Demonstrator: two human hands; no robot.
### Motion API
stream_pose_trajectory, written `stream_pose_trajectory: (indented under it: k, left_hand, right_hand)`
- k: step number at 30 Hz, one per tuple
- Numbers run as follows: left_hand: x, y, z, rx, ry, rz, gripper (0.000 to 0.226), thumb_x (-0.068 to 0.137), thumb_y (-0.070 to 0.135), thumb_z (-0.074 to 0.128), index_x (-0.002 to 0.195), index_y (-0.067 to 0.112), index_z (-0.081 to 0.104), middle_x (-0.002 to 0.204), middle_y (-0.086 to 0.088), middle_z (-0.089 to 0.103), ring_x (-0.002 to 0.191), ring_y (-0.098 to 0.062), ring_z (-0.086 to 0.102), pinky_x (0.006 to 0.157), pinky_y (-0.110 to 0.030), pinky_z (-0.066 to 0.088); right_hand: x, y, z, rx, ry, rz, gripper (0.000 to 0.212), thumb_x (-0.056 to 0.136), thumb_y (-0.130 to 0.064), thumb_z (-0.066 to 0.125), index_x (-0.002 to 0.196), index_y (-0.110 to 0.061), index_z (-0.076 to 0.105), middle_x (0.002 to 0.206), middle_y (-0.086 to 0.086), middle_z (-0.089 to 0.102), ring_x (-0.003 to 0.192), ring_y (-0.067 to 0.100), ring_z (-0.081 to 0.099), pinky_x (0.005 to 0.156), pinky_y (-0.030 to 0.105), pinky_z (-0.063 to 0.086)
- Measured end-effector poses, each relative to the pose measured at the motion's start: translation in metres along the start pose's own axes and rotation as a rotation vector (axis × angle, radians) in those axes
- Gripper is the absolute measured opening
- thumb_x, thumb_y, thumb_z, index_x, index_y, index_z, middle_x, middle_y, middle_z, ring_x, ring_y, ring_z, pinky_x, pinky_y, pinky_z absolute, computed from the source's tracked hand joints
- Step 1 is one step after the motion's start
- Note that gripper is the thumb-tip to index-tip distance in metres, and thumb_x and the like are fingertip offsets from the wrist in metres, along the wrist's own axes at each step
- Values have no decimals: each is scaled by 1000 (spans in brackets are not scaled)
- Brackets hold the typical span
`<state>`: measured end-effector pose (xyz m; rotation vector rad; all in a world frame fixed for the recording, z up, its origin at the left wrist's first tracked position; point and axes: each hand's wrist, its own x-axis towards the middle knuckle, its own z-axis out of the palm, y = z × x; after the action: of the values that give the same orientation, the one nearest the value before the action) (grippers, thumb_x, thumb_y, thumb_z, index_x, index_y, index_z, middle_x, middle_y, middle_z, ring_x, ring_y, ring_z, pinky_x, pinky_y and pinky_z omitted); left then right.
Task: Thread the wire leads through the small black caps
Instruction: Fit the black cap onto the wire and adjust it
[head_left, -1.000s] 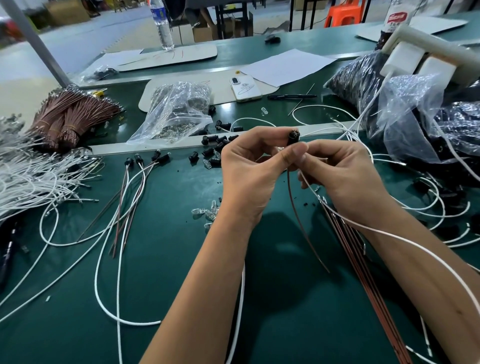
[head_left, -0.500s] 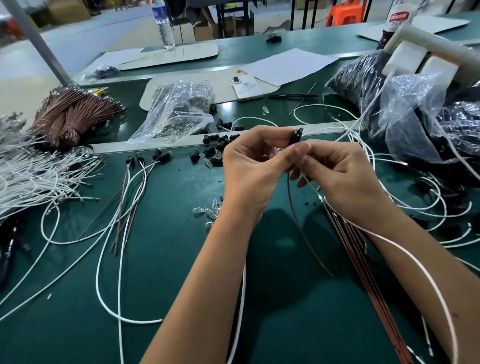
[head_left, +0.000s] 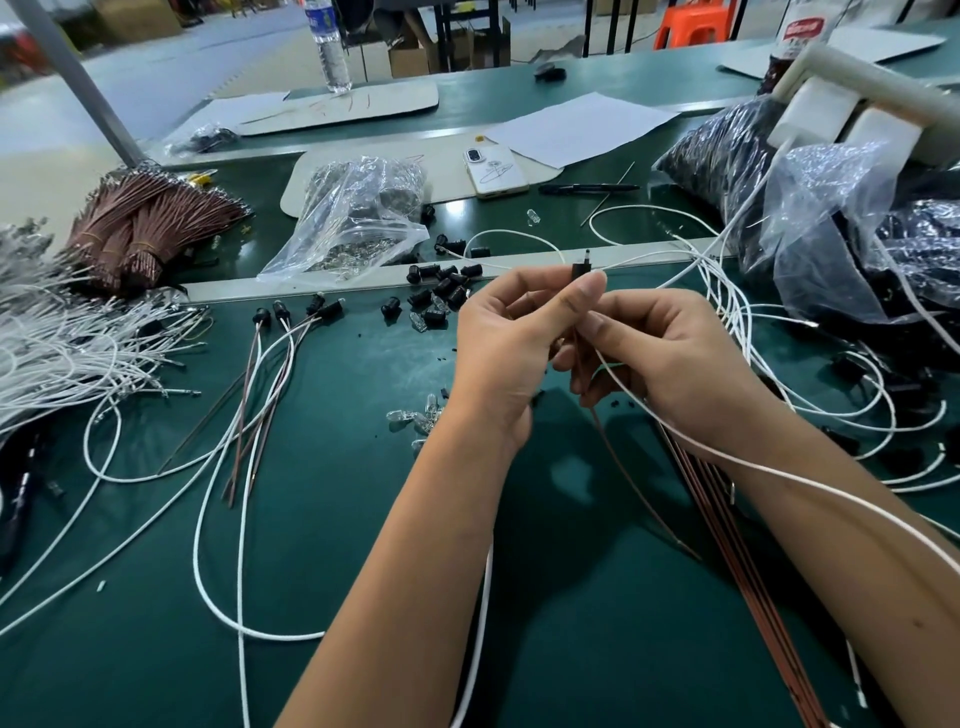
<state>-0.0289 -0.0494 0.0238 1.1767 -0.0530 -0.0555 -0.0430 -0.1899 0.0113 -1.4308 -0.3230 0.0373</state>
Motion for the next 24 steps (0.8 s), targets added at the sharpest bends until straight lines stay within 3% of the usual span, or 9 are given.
stream_pose_trajectory:
  k: [9, 12, 16, 20, 24]
  left_hand:
    - [5, 9, -15, 22, -160, -118, 15, 81, 18, 74, 93, 10, 69, 81, -8, 62, 65, -17, 49, 65, -30, 42]
    - [5, 10, -18, 56, -178, -119, 26, 77, 16, 75, 100, 7, 67, 76, -7, 62, 66, -18, 53, 68, -33, 42]
    - [5, 10, -18, 53, -169, -120, 21, 75, 14, 77, 93, 9, 68, 79, -7, 65, 68, -19, 56, 75, -38, 43]
    - [6, 10, -19, 20, -168, -112, 23, 71, 8, 82, 90, 8, 70, 80, -8, 68, 71, -19, 61, 79, -32, 49]
    - [6, 9, -19, -24, -172, -91, 23, 69, 11, 77, 89, 4, 70, 76, -8, 69, 65, -17, 63, 70, -25, 55]
  right_hand:
    - [0, -2, -4, 11, 4, 67, 19, 92, -23, 69, 86, -9, 79, 75, 16, 72, 56, 22, 63, 53, 27, 53]
    - [0, -4, -5, -11, -1, 72, 20, 94, -23, 67, 86, -9, 79, 74, 16, 72, 56, 22, 63, 53, 27, 53]
    - [-1, -7, -4, -36, -21, 73, 21, 92, -28, 69, 85, -12, 80, 73, 15, 72, 56, 22, 64, 52, 26, 53]
    - [-2, -10, -3, -67, -10, 53, 23, 92, -29, 66, 84, -13, 80, 72, 16, 71, 55, 22, 63, 51, 27, 53]
    - [-3, -11, -2, -119, 19, 38, 22, 94, -24, 65, 86, -8, 78, 70, 17, 70, 53, 22, 62, 49, 28, 53]
